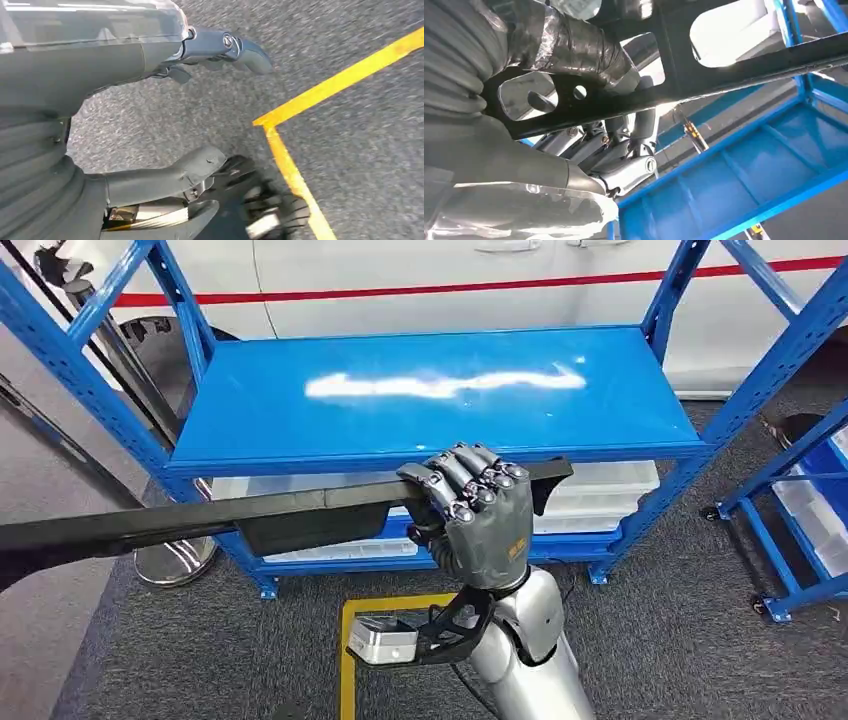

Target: Take the parts from the cabinet and place them on the table.

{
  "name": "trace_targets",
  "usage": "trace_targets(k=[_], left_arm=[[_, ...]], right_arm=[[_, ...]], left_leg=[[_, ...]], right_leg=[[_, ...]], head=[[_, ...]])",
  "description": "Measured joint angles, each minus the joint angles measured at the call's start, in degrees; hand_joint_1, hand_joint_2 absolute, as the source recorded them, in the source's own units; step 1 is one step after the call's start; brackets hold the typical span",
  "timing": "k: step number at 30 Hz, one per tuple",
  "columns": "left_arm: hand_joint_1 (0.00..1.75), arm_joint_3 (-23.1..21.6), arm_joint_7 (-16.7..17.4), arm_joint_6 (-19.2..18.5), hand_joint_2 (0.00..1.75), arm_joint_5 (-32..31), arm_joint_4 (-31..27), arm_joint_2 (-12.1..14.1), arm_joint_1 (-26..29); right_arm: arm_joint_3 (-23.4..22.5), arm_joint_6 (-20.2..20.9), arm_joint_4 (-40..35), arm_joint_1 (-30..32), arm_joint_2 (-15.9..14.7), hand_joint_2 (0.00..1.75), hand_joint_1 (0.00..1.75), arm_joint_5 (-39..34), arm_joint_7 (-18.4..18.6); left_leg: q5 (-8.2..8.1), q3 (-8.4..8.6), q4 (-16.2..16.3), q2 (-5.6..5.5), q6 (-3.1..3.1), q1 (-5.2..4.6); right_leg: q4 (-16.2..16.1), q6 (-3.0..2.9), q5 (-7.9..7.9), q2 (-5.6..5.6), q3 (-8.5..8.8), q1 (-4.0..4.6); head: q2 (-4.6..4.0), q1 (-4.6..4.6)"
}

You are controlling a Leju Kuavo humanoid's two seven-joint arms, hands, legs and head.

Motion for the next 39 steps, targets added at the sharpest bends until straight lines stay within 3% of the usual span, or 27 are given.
trace_targets(k=[1, 4, 5, 6, 8, 9, 10, 11, 13, 14, 15, 16, 17, 20, 21, 22, 24, 25, 26, 28, 30, 31, 32, 35, 36, 38, 39], left_arm=[[0.0, 0.0, 0.0, 0.0, 1.75, 0.0, -0.1, 0.0, 0.0], [0.0, 0.0, 0.0, 0.0, 1.75, 0.1, -0.1, 0.0, 0.2], [0.0, 0.0, 0.0, 0.0, 1.75, 0.1, -0.1, 0.0, 0.4], [0.0, 0.0, 0.0, 0.0, 1.75, 0.1, -0.1, 0.0, 0.4], [0.0, 0.0, 0.1, 0.0, 1.75, 0.1, -0.1, 0.0, 0.3], [0.0, 0.1, 0.2, 0.0, 1.75, 0.0, -0.1, 0.0, 0.4], [0.0, 0.1, 0.3, 0.1, 1.75, -0.1, -0.1, 0.0, 0.5], [0.0, 0.1, 0.5, 0.1, 1.75, -0.2, -0.1, 0.0, 0.6], [0.0, 0.1, 0.6, 0.1, 1.75, -0.4, -0.1, 0.0, 0.8], [0.0, 0.1, 0.6, 0.1, 1.75, -0.5, -0.1, 0.0, 0.8], [0.0, 0.1, 0.6, 0.2, 1.75, -0.6, -0.1, 0.0, 0.8], [0.0, 0.1, 0.6, 0.2, 1.75, -0.7, -0.1, 0.0, 0.9], [0.0, 0.1, 0.7, 0.3, 1.75, -0.9, -0.1, 0.0, 0.9], [0.0, 0.1, 1.2, 0.4, 1.75, -1.3, -0.1, 0.1, 0.9], [0.0, 0.1, 1.2, 0.5, 1.75, -1.3, -0.1, 0.2, 0.8], [0.0, 0.1, 1.3, 0.5, 1.75, -1.4, -0.1, 0.3, 0.8], [0.0, 0.1, 1.4, 0.5, 1.75, -1.4, -0.1, 0.3, 0.7], [0.0, 0.1, 1.5, 0.5, 1.75, -1.4, -0.1, 0.4, 0.6], [0.0, 0.1, 1.5, 0.6, 1.75, -1.4, -0.1, 0.5, 0.5], [0.0, 0.1, 1.5, 0.6, 1.75, -1.4, -0.1, 0.5, 0.3], [0.0, 0.1, 1.5, 0.6, 1.75, -1.4, -0.1, 0.5, 0.1], [0.0, 0.1, 1.5, 0.6, 1.75, -1.4, -0.2, 0.5, -0.1], [0.0, 0.1, 1.4, 0.6, 1.75, -1.3, -0.4, 0.5, -0.2], [0.0, 0.1, 1.4, 0.5, 1.75, -1.3, -0.4, 0.5, -0.2], [0.0, 0.1, 1.4, 0.5, 1.75, -1.4, -0.4, 0.4, -0.1], [0.0, 0.1, 1.6, 0.5, 1.75, -1.6, -0.4, 0.3, -0.2], [0.0, 0.2, 1.7, 0.4, 1.75, -1.9, -0.4, 0.1, -0.2]], right_arm=[[0.0, 0.0, 0.0, 0.0, 0.2, 1.75, 1.75, 0.0, 0.0], [0.0, 0.0, 0.0, 0.0, 0.2, 1.75, 1.75, -0.2, -0.1], [0.0, 0.0, 0.0, 0.0, 0.2, 1.75, 1.75, -0.2, -0.1], [0.0, 0.0, 0.0, 0.0, 0.1, 1.75, 1.75, -0.2, -0.1], [0.0, 0.0, 0.0, -0.1, 0.1, 1.75, 1.75, -0.2, 0.0], [0.0, 0.0, 0.0, 0.0, 0.1, 1.75, 1.75, -0.2, 0.0], [0.0, 0.0, 0.0, 0.0, 0.0, 1.75, 1.75, -0.3, 0.0], [0.0, 0.0, 0.0, 0.0, 0.0, 1.75, 1.75, -0.4, 0.2], [0.0, 0.0, 0.0, 0.0, 0.0, 1.75, 1.75, -0.8, 0.5], [0.0, 0.0, 0.0, 0.0, 0.0, 1.75, 1.75, -1.1, 0.6], [0.0, 0.0, 0.0, 0.0, 0.0, 1.75, 1.75, -1.2, 0.7], [0.0, 0.0, 0.0, -0.1, 0.0, 1.75, 1.75, -1.2, 0.7], [0.0, 0.0, 0.0, 0.0, 0.1, 1.75, 1.75, -1.2, 0.7], [0.0, 0.0, -0.1, -0.1, 0.1, 1.75, 1.75, -1.2, 0.7], [0.0, 0.0, -0.1, -0.1, 0.1, 1.75, 1.75, -1.1, 0.7], [0.0, 0.0, -0.1, -0.1, 0.1, 1.75, 1.75, -1.1, 0.7], [0.0, 0.0, -0.1, -0.1, 0.1, 1.75, 1.75, -1.2, 0.7], [0.0, 0.0, -0.1, -0.1, 0.1, 1.75, 1.75, -1.2, 0.7], [0.0, 0.0, -0.1, -0.1, 0.1, 1.75, 1.75, -1.3, 0.7], [0.0, 0.0, -0.1, -0.1, 0.1, 1.75, 1.75, -1.3, 0.5], [0.0, 0.0, -0.1, -0.1, 0.1, 1.75, 1.75, -1.3, 0.5], [0.0, 0.0, -0.1, -0.1, 0.2, 1.75, 1.75, -1.3, 0.5], [0.0, 0.0, -0.2, -0.2, 0.2, 1.75, 1.75, -1.0, 0.5], [0.0, 0.0, -0.1, -0.4, 0.2, 1.75, 1.75, -0.9, 0.9], [0.0, 0.0, -0.1, -0.4, 0.1, 1.75, 1.75, -0.8, 1.0], [0.0, 0.0, 0.0, -0.5, -0.1, 1.75, 1.75, 0.1, 1.4], [0.0, 0.0, 0.1, -0.5, -0.2, 1.75, 1.75, 0.6, 1.5]], left_leg=[[-2.25, 3.4, -5.5, -0.11, 0.32, -0.4], [-1.5, 2.42, -5.6, -0.25, 1.43, -0.89], [-0.45, 1.96, -6.3, -0.1, 2.02, -0.48], [0.34, 1.67, -6.3, 0.39, 2.42, -0.47], [1.96, -0.27, -6.3, 0.4, 3.33, -0.6], [2.72, -1.22, -6.3, 0.42, 3.38, -0.7], [3.48, -2.28, -6.2, 0.46, 3.37, -0.8], [4.29, -3.49, -6.1, 0.48, 3.3, -0.84], [5.85, -5.95, -5.8, 0.5, 3.08, -0.86], [6.6, -7.09, -5.6, 0.48, 2.91, -0.86], [7.19, -7.89, -5.3, 0.41, 2.74, -0.85], [7.61, -8.58, -4.9, 0.32, 2.39, -1.13], [8.03, -8.62, -4.7, 0.4, 2.11, -1.01], [9.99, -8.71, -5.6, 0.34, 0.98, -0.86], [9.03, -8.98, -5.0, 0.25, 0.74, -0.5], [6.06, -10.01, -3.4, 0.15, 0.54, -0.56], [-1.28, -12.1, 4.6, 0.15, 0.11, -0.25], [-3.34, -12.73, 8.6, 0.16, -0.11, -0.17], [-3.45, -12.79, 11.2, 0.16, -0.26, -0.1], [0.1, -9.8, 9.9, 0.17, -0.41, 0.03], [2.37, -3.93, 2.6, 0.14, -0.2, 0.05], [0.56, 0.12, -2.6, 0.05, 0.04, 0.05], [-0.71, 2.65, -7.1, -0.04, 0.33, -0.41], [0.53, 1.91, -6.8, -0.21, 0.98, -0.92], [1.54, 1.76, -8.0, -0.02, 1.67, -0.22], [2.63, 0.66, -8.0, 0.37, 2.6, -0.37], [3.01, -0.03, -7.9, 0.38, 2.79, -0.48]], right_leg=[[0.0, 0.48, 0.44, 0.03, -0.46, 0.22], [-0.7, 1.46, 2.38, -0.23, -0.31, -0.11], [-0.8, 1.96, 2.9, -0.09, -0.45, 0.15], [0.0, 2.04, 1.0, 0.19, -1.13, -0.26], [6.7, 2.19, -7.16, 0.29, -3.02, -0.26], [10.7, 2.26, -10.11, 0.33, -3.76, -0.28], [14.2, 2.32, -11.42, 0.33, -4.16, -0.28], [16.5, 2.32, -10.61, 0.33, -3.91, -0.29], [14.8, 2.16, -6.17, 0.32, -0.61, -0.29], [11.2, 1.93, -4.93, 0.32, 2.67, -0.28], [6.5, 1.63, -5.64, 0.32, 6.59, -0.25], [0.6, 1.41, -8.73, 0.32, 10.38, 0.2], [-1.5, 1.15, -9.86, 0.36, 11.34, 0.22], [-1.3, 0.11, -8.21, 0.42, 10.15, 0.48], [-1.7, -0.43, -7.3, -0.01, 9.79, 0.03], [-1.7, -0.79, -6.6, 0.1, 9.18, 0.09], [-1.7, -1.3, -5.13, 0.0, 7.48, 0.2], [-1.6, -1.35, -4.4, -0.02, 6.52, 0.28], [-1.5, -1.32, -3.72, -0.06, 5.53, 0.3], [-1.2, -1.12, -2.29, -0.06, 3.26, 0.26], [-1.0, -0.8, -1.16, 0.01, 1.7, 0.2], [-0.9, -0.49, -0.73, 0.04, 1.31, 0.17], [-0.9, -0.06, -0.26, -0.14, 1.02, 0.29], [-1.7, 0.85, 1.45, -0.22, 1.04, -0.09], [-1.7, 1.15, 1.14, 0.13, 0.63, 0.12], [2.3, 1.54, -4.04, 0.35, -0.89, -0.1], [6.8, 1.7, -7.34, 0.39, -2.22, -0.11]], head=[[0.0, 0.04], [0.0, 0.02], [0.0, 0.07], [0.0, 0.02], [0.0, 0.06], [0.0, 0.04], [0.0, 0.04], [0.0, 0.04], [0.0, 0.04], [0.0, 0.04], [0.0, 0.04], [0.0, 0.02], [0.0, -0.04], [0.0, 0.09], [0.0, 0.04], [0.0, 0.02], [0.0, -0.11], [0.0, -0.13], [0.0, -0.11], [0.0, -0.13], [0.0, -0.13], [0.0, -0.13], [0.0, -0.09], [0.0, -0.11], [0.0, -0.09], [0.0, -0.04], [0.0, -0.09]])
